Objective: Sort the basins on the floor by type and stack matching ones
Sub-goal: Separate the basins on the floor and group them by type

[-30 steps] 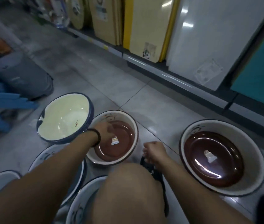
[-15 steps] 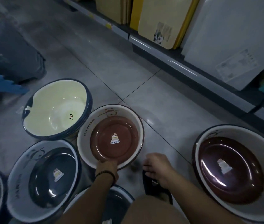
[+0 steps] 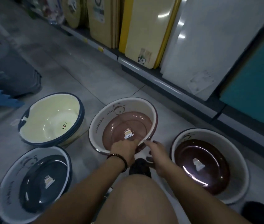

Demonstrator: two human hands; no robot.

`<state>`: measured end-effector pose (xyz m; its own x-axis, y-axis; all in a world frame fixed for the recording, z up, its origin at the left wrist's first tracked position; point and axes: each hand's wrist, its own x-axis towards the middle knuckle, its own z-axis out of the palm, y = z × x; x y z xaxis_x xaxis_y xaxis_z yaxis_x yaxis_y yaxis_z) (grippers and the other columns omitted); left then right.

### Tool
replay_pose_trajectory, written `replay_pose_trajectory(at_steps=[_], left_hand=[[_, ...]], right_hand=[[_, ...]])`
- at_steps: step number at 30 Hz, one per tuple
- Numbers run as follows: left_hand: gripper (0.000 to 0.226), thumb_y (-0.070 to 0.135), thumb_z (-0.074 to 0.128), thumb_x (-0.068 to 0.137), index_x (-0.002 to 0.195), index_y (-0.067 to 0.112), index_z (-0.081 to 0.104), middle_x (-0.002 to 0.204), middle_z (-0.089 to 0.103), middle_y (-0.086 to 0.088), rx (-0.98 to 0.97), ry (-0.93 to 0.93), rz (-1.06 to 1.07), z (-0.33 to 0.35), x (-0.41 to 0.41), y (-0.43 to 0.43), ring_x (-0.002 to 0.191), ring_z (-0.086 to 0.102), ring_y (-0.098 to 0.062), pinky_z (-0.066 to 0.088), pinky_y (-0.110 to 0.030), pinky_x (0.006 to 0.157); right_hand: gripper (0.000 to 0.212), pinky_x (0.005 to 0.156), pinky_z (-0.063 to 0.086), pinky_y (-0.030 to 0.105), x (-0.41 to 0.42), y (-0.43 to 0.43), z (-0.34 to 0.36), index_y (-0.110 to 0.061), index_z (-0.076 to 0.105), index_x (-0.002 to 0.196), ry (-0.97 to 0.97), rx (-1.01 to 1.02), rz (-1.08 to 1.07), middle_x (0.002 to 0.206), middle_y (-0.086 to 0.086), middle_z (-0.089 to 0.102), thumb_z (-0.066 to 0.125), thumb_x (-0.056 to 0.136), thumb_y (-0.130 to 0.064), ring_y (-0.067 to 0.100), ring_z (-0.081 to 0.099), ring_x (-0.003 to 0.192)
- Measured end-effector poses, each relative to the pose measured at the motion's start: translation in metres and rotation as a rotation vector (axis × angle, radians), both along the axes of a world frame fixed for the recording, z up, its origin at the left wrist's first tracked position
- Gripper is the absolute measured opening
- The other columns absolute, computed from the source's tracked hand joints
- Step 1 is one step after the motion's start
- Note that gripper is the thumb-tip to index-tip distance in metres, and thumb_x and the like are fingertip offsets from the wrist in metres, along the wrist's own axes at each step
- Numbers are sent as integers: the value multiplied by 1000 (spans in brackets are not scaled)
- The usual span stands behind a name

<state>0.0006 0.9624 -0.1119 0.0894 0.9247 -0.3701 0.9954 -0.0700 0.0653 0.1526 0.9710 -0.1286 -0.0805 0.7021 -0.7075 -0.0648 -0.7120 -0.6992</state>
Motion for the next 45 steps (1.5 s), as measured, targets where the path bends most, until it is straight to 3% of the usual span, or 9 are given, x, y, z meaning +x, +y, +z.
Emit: replay_pose_trajectory(at_steps=[6,11,14,18,25,29,32,40,45], left_hand=[[54,18,55,93,143,29,41,115,70,-7,163,76,-320,70,87,5,99,70,-34,46,-37,71],[83,83,56,78,145,37,41,131,66,-1,97,80,-526,110,122,21,117,63,-29,47,-40,94],[71,81,46,85,136,32,57,142,55,-2,249,163,-450,130,121,48,128,51,-26,46,-45,103],[79,65,58,90,153,21,37,157,38,-10,178,329,-163,163,105,107,136,46,-32,47,-50,106],[75,70,51,93,147,18,45,140,59,-10,-405,-171,259,116,150,120,98,70,-29,62,-51,80],[25,35,62,95,111,15,63,102,72,-13,-237,-594,418,23,182,77,80,74,-31,65,-47,63],[24,25,62,94,115,16,57,106,67,-11,-160,-666,466,-25,188,53,82,67,-24,60,-35,56],[46,16,69,93,134,14,50,112,63,-6,-20,-704,555,-86,201,22,93,59,-22,53,-36,85],[57,20,63,99,150,24,39,129,62,-10,-139,-719,569,-105,208,35,106,59,-28,52,-41,99]], right_hand=[[30,65,67,43,59,2,50,-25,71,103,-243,263,-346,93,1,78,76,80,-44,25,77,83],[28,90,58,42,162,-9,71,-17,73,114,-485,365,-403,101,2,77,71,90,-32,27,72,96],[26,87,62,49,240,-19,65,-15,74,112,-526,348,-408,100,6,78,72,92,-31,27,74,92],[22,73,66,59,322,-32,49,-18,75,98,-562,288,-407,91,10,79,73,84,-35,34,78,82],[12,71,65,62,359,-61,16,-15,72,105,-517,246,-365,94,16,78,71,94,-19,39,78,82],[19,67,66,58,361,-78,-25,-18,73,104,-516,233,-371,92,11,79,75,89,-31,34,79,79],[35,72,67,53,366,-76,-42,-17,65,113,-546,194,-491,95,7,76,80,87,-35,29,78,79],[34,70,59,32,353,-68,-82,-17,70,119,-603,91,-443,100,4,76,72,87,-7,24,73,90],[35,75,59,36,355,-69,-104,-7,72,122,-637,-31,-436,101,9,75,69,87,-5,27,71,90]])
